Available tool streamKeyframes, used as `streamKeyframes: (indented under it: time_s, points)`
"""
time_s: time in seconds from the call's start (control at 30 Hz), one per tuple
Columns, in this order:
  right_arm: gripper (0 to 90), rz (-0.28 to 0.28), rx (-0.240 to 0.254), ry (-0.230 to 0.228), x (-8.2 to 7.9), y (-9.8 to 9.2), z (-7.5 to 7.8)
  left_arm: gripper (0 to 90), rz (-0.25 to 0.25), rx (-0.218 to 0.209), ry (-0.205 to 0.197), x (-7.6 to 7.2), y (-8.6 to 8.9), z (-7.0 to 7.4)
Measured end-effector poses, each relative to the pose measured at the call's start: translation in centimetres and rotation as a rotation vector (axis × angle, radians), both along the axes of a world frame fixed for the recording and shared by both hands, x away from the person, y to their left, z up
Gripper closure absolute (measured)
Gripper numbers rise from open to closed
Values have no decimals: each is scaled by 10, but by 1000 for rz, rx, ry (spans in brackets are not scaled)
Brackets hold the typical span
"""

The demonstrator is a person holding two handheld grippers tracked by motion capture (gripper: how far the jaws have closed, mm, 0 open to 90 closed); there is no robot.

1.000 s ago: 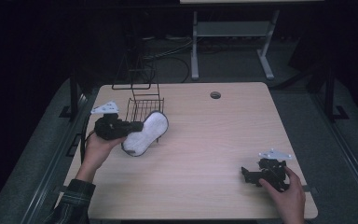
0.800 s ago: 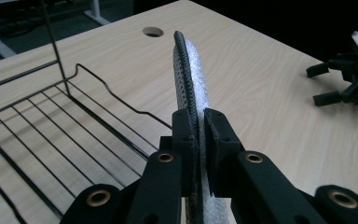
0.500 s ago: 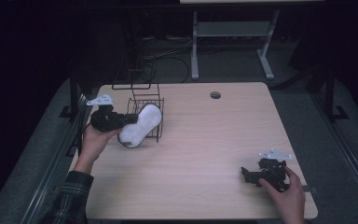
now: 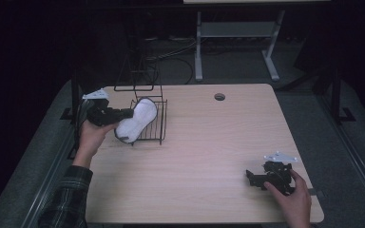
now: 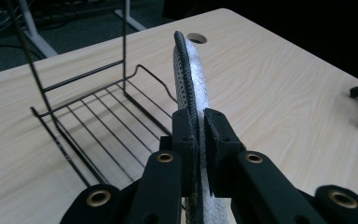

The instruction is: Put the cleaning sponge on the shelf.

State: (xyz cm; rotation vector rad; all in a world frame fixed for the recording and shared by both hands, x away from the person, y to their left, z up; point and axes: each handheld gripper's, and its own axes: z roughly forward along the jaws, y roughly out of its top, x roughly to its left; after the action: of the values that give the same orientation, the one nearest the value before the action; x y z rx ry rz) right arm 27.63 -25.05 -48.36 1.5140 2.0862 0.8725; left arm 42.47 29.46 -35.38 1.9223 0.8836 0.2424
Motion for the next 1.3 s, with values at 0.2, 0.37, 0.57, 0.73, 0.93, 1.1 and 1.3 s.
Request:
streamKeyframes:
  time_s: [0.2,0.37,0.57,0.73,0.93,1.1,1.3]
  points:
    - [0,0,0,0,0,0,0,834,26,-2,16,9,7,-5]
    - [0,0,0,0,0,0,0,834,37,12,25,19,11,-8]
    - [0,0,0,0,0,0,0,835,50,14,43,32,14,-10]
    - [0,0,0,0,0,0,0,834,68,8,66,42,13,-13]
    - [0,1,-1,0,0,0,0,833,74,-4,94,50,16,-22]
    - [0,1,-1,0,0,0,0,829,94,-16,103,55,14,-28]
    - [0,1,-1,0,0,0,0,823,105,15,107,59,14,-34]
